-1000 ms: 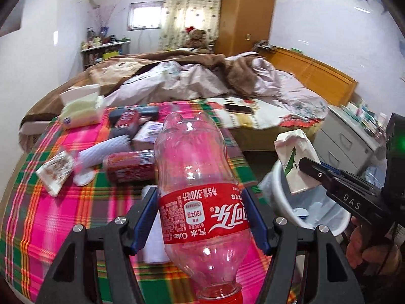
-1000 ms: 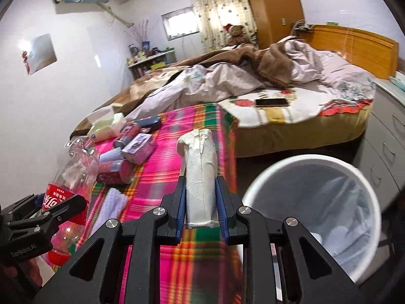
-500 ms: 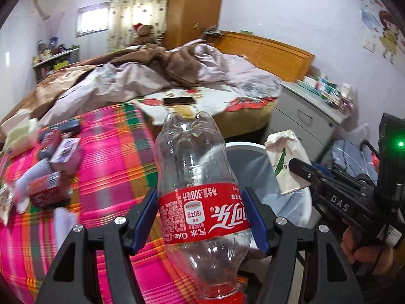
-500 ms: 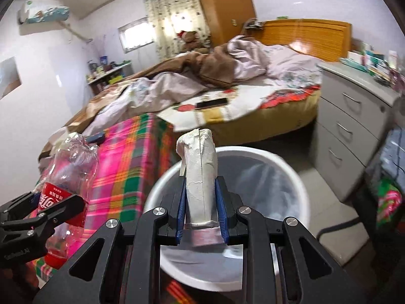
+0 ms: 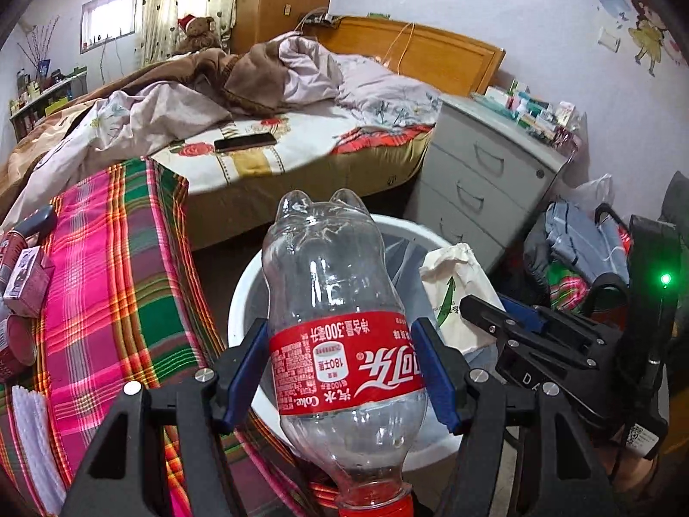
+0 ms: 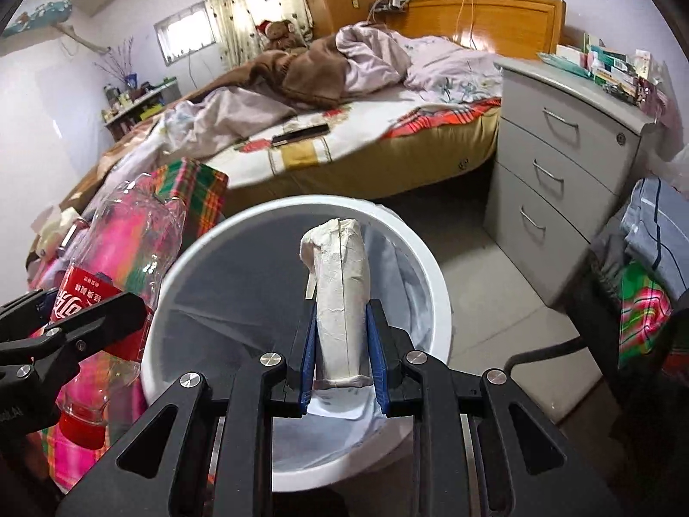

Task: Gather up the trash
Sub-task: 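Open both tools to drop the bottle and paper cup into the bin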

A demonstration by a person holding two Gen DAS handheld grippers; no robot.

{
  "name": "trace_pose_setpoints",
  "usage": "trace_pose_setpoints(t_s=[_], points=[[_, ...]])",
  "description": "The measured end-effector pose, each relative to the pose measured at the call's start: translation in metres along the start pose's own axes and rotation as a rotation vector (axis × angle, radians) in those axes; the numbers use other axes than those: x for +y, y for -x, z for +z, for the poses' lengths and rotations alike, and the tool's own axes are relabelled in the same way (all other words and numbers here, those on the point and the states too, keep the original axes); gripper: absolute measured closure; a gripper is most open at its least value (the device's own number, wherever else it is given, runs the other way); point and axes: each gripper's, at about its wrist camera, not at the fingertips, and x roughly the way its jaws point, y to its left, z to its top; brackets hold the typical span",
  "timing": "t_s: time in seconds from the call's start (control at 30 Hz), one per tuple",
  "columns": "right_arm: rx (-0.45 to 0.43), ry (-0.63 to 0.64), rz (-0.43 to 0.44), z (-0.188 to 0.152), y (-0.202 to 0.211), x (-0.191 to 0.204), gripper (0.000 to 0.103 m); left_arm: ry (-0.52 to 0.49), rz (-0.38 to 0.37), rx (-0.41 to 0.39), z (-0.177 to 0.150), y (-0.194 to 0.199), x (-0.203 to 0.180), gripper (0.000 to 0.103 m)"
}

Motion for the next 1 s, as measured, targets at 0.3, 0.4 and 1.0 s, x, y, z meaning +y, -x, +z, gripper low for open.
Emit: trace_pose_setpoints(t_s=[0.3, 0.4, 1.0], points=[[0.041, 0.000, -0.001, -0.002, -0.011, -0.006, 0.063, 0.007, 0.011, 0.007, -0.002, -0.009, 0.005, 0.024], [0.034, 0.001, -0.006, -0.002, -0.009, -0.007, 0.051, 0.024, 0.010, 0.002, -0.002, -0.006, 0.010, 0.023], [-0.017, 0.010, 0.026, -0.001, 0.012, 0.018, 0.051, 0.078, 0.087, -0.073, -0.026, 0.043, 0.042, 0.023]])
